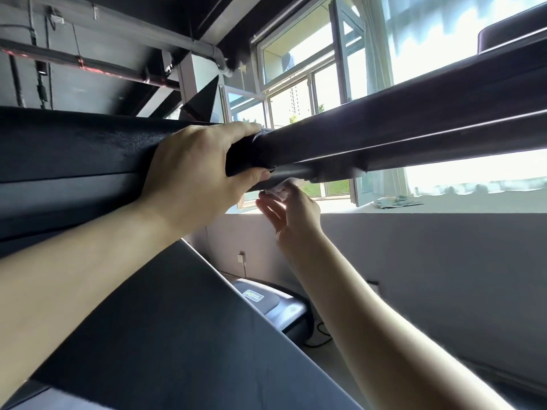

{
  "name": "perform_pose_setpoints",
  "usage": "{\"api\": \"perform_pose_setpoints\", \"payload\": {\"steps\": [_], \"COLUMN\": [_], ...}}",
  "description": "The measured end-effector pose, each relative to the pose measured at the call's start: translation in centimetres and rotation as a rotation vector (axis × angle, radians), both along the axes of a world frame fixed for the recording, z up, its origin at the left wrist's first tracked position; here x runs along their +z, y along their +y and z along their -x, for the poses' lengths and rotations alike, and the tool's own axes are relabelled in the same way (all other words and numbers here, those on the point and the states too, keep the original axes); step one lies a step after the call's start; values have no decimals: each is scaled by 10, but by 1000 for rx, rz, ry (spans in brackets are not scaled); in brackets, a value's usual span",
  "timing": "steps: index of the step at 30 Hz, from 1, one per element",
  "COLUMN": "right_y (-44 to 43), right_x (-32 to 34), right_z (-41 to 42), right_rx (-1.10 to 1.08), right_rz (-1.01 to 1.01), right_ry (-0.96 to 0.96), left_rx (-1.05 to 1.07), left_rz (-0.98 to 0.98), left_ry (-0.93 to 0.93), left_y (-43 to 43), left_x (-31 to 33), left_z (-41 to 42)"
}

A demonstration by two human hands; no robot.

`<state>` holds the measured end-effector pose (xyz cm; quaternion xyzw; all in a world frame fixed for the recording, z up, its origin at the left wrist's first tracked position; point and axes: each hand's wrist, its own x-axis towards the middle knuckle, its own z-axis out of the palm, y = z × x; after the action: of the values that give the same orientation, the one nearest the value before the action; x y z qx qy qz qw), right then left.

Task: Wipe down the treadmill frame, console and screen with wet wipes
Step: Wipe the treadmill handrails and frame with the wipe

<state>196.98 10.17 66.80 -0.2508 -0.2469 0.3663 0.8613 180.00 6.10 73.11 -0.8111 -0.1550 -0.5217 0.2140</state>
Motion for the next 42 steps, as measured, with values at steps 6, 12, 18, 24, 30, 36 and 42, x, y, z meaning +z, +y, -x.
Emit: {"api": "perform_pose_setpoints", "payload": {"steps": [6, 12, 18, 24, 30, 36, 42], "right_y": [-10, -34, -36, -64, -66, -76, -73], "right_x": [7, 3, 15, 7, 4, 7, 2], "right_z": [-12, 67, 56, 101, 116, 118, 142], "right_rx": [-40, 158, 29, 307, 255, -149, -517], "right_rz": [-21, 51, 53, -26, -20, -9, 28], "right_ry": [90, -106, 112, 43, -35, -266, -776], "left_rx": [16, 52, 71, 19, 113, 492, 609], "left_rz": [22, 131, 272, 500, 294, 86, 128], "left_ry": [21, 41, 160, 300, 179, 258, 275], "left_y": [-1, -7, -15, -29, -41, -48, -40], "left_x": [2, 6, 21, 38, 58, 66, 61], "left_z": [0, 1, 9, 18, 66, 112, 122]}}
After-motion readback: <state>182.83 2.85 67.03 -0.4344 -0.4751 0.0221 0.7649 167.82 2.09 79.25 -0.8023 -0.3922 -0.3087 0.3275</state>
